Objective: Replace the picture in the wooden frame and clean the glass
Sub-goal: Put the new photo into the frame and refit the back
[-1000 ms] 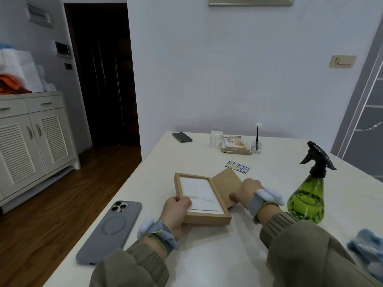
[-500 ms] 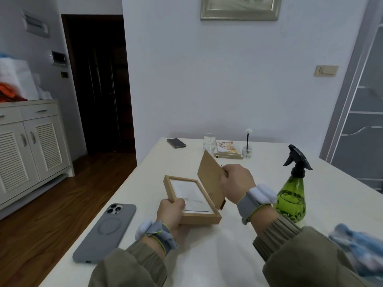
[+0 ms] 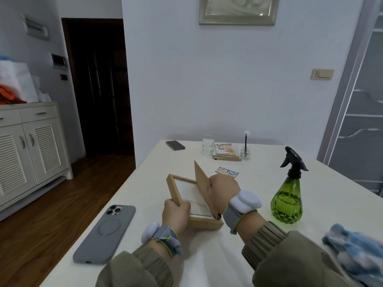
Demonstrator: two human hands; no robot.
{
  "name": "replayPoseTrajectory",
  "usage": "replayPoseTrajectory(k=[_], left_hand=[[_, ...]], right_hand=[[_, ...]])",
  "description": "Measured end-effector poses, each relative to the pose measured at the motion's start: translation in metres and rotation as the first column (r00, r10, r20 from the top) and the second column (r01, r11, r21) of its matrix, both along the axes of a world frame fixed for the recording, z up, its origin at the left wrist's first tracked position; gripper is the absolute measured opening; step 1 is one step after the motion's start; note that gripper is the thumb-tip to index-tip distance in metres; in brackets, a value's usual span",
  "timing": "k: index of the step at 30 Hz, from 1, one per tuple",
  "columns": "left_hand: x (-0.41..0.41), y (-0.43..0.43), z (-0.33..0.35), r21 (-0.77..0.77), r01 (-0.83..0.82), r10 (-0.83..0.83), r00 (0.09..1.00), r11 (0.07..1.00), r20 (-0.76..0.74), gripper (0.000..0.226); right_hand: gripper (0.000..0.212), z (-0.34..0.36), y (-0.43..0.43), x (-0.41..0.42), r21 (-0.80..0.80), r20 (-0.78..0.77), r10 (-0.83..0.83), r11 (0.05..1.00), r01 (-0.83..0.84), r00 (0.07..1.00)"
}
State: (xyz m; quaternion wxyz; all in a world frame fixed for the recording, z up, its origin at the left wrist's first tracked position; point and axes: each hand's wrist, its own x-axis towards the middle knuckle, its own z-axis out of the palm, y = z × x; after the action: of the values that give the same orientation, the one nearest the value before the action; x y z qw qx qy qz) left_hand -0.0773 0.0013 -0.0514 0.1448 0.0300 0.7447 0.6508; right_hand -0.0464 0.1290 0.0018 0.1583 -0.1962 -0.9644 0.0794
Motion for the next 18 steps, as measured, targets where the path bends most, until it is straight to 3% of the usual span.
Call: replayPoseTrajectory(k=[2, 7, 13, 18], left_hand=[[-0.002, 0.0, -0.001, -0.03, -0.009, 0.008, 1.0, 1.0, -0.021, 0.032], [-0.003, 0.002, -0.004, 0.006, 0.002, -0.002, 0.999, 1.0, -0.043, 0.039], [-0.011, 0.009, -0.017, 0.026, 0.05, -0.049, 0.997, 0.998, -0.056, 0.058], [-0.009, 0.01, -0.017, 0.042, 0.071, -0.071, 0.997, 0.997, -0.009, 0.052]], right_hand=[[0.013, 0.0, -0.007, 0.004, 0.026, -0.017, 0.057, 0.998, -0.056, 0.998], [0.039, 0.0, -0.022, 0.01, 0.018, 0.004, 0.186, 0.982, -0.186, 0.983], [0.037, -0.004, -0.023, 0.009, -0.078, 0.07, 0.221, 0.973, -0.216, 0.973], [0.034, -0.002, -0.022, 0.011, -0.073, 0.118, 0.249, 0.968, -0.242, 0.961]])
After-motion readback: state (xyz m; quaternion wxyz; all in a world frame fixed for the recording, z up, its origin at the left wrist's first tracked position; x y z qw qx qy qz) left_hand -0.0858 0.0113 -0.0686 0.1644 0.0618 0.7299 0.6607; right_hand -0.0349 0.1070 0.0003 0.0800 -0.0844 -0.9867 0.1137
